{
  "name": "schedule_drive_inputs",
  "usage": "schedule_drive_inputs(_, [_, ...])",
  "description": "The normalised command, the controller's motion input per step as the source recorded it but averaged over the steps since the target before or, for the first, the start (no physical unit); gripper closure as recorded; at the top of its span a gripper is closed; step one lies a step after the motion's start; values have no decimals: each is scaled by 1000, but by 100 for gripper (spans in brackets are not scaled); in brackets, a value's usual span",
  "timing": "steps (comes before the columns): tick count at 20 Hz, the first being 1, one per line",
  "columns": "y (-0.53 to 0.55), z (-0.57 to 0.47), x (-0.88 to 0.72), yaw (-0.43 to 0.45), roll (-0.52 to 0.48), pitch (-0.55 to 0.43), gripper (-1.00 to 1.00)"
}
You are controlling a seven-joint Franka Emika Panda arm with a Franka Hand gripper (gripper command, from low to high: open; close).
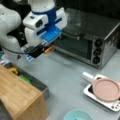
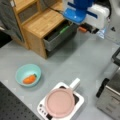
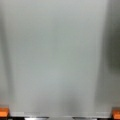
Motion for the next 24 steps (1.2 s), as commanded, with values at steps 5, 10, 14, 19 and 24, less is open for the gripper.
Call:
schedule_drive_inputs(5, [-62, -57, 214, 158, -17, -60, -100])
schedule_drive_inputs(10, [-187, -161, 706, 134, 11, -33, -100])
schedule_drive_inputs(14, [-275, -110, 972, 143, 7, 64, -100])
schedule_drive_inputs(19, [-379, 156, 940, 132, -15, 173, -100])
schedule_drive_inputs(24, [-402, 259, 890, -21, -62, 264, -100])
